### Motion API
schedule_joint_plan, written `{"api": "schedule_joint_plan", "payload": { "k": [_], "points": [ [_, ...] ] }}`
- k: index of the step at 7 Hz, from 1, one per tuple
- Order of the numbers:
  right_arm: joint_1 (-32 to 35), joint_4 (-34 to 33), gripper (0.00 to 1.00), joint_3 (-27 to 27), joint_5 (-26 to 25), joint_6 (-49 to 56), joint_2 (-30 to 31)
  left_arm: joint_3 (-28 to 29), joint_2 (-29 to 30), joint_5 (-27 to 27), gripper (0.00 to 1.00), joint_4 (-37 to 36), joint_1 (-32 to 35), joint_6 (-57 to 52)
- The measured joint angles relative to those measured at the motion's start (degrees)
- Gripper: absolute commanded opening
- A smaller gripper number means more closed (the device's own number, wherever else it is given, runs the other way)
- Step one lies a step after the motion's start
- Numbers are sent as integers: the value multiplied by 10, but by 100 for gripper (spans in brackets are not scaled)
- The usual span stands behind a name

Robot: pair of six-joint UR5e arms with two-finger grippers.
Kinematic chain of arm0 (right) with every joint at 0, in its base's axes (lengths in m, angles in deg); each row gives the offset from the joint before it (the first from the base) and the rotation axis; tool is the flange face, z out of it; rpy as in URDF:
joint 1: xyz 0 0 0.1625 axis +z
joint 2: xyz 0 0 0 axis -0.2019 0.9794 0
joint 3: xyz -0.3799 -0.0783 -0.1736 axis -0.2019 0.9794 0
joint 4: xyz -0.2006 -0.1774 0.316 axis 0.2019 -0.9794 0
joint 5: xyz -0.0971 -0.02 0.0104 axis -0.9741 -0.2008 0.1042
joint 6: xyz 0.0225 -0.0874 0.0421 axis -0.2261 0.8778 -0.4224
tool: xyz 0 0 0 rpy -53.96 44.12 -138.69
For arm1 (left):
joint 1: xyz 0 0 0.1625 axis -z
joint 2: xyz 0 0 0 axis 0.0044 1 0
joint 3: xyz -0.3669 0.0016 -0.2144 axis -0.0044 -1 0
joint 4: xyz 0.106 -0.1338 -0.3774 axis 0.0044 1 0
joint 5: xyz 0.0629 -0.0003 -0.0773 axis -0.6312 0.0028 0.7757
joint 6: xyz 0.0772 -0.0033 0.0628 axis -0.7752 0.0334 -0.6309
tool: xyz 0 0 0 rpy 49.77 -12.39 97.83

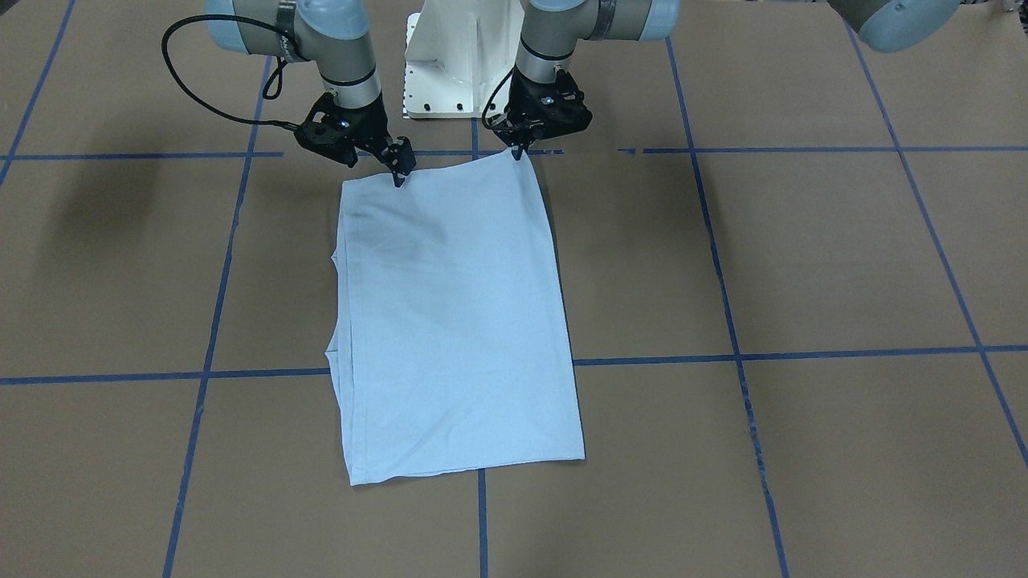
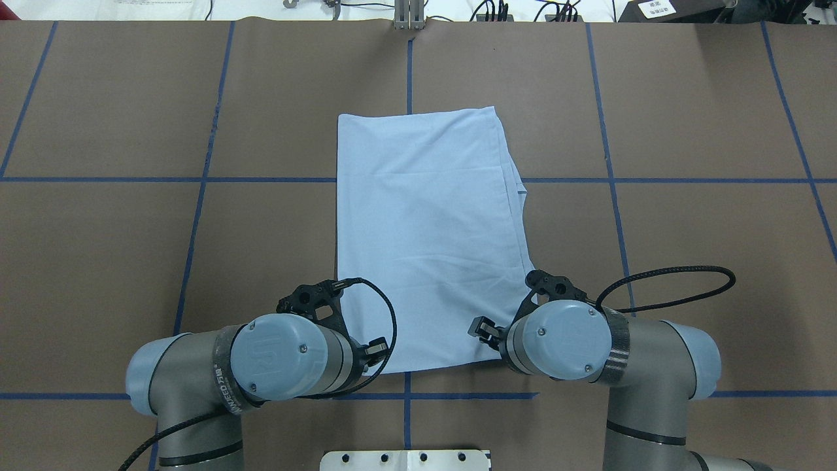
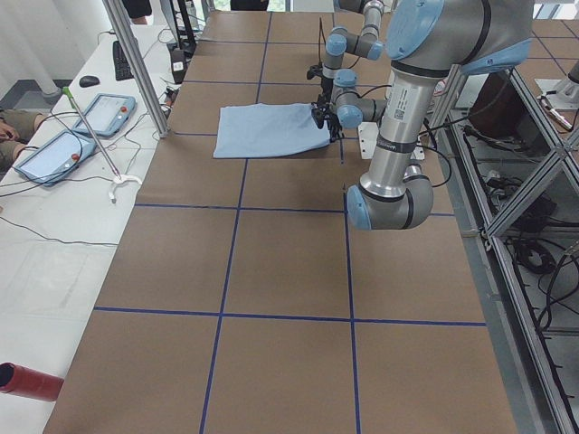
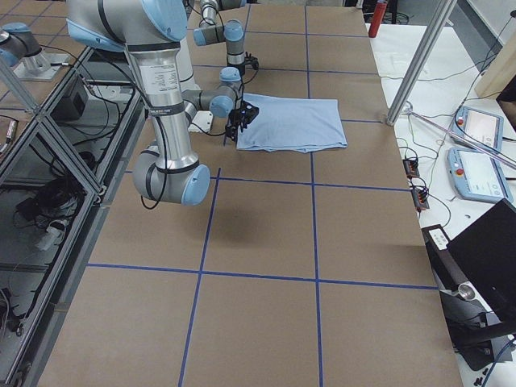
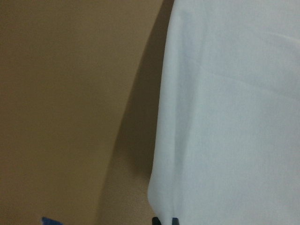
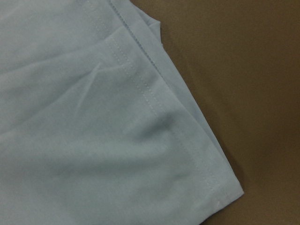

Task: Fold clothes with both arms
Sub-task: 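Grasp the shirt's near corners with both grippers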

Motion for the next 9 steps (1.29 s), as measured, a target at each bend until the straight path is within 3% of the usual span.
{"api": "schedule_joint_plan", "payload": {
  "k": [7,8,9],
  "points": [
    [-5,0,98,17,-5,2,0,4,1,-1,0,2,0,0],
    [-5,1,72,20,-5,2,-1,5,1,-1,0,2,0,0],
    [-5,1,35,21,-6,2,-1,5,1,-1,0,2,0,0]
  ]
}}
